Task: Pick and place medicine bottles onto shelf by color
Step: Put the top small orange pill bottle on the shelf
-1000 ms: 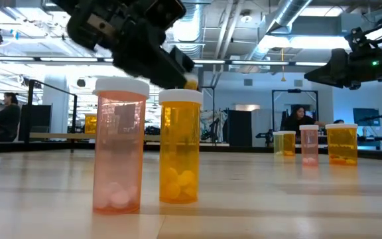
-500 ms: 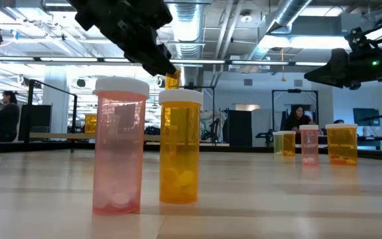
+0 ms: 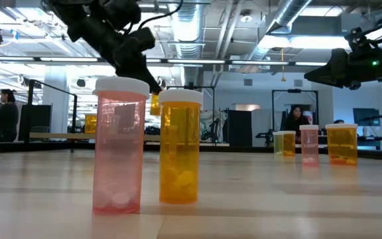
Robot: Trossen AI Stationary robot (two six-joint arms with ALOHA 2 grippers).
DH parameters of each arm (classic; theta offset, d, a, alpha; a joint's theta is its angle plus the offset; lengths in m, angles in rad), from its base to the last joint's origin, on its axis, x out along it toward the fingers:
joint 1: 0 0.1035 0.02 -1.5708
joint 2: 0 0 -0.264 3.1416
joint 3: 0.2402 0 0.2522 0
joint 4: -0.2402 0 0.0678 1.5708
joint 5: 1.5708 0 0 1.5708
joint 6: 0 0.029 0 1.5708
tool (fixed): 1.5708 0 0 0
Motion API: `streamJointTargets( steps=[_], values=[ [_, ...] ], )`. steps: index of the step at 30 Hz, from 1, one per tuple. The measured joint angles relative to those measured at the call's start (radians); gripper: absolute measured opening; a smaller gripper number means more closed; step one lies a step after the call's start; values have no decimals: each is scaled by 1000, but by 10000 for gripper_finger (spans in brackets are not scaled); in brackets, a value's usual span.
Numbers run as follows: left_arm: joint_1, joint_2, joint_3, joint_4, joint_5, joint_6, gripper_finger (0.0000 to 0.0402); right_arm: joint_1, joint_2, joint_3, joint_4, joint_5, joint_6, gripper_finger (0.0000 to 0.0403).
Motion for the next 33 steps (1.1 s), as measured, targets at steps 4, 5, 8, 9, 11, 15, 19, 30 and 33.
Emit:
streamJointTargets(
  steps=[4,5,8,9,11,15,19,30,33],
  values=[
    [26,-5,-32,33,-141,-95,108,0,0,0,0,0,0,138],
    [30,-5,-34,33,-185,-126,108,0,0,0,0,0,0,137],
    [36,-5,-35,32,-336,-218,108,0,0,0,0,0,0,137],
    [39,-5,-36,31,-392,-242,108,0,0,0,0,0,0,138],
    [47,-5,-36,31,-497,-282,108,0,0,0,0,0,0,139],
    [89,-5,-36,31,-567,-340,108,0,0,0,0,0,0,138],
    [160,15,-36,58,-546,-358,108,0,0,0,0,0,0,137],
    [266,189,-36,235,-529,-370,108,0,0,0,0,0,0,137],
    [285,218,-36,262,-535,-387,108,0,0,0,0,0,0,138]
  ],
)
